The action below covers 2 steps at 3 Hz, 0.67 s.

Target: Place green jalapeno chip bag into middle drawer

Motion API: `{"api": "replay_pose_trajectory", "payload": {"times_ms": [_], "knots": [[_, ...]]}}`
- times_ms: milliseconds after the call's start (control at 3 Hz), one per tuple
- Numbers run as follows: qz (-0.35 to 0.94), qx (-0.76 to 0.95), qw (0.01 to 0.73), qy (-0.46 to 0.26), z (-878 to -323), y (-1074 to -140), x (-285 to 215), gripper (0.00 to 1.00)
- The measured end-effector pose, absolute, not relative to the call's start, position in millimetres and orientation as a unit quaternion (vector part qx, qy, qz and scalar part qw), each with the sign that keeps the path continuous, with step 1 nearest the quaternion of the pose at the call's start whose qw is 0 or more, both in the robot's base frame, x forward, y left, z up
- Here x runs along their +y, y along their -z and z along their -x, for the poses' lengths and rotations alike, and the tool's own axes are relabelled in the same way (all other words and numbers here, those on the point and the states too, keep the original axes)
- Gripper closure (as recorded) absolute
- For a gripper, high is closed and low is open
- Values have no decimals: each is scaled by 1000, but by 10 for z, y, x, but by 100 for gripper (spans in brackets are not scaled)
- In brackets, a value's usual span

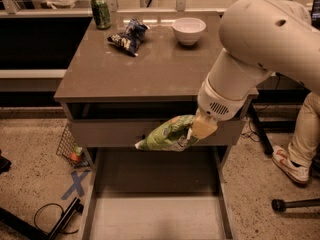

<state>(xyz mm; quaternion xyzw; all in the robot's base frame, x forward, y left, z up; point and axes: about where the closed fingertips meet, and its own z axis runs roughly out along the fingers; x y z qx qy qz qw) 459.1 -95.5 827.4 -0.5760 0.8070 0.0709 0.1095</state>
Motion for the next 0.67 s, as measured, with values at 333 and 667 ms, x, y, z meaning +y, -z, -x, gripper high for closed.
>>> {"api": "replay_pose_trajectory", "payload": {"times_ms": [333,667], "knots": [[553,812,119,-144,-4625,-7678,-782,100],[528,797,136,-260,-4283,-6774,-583,100]]}}
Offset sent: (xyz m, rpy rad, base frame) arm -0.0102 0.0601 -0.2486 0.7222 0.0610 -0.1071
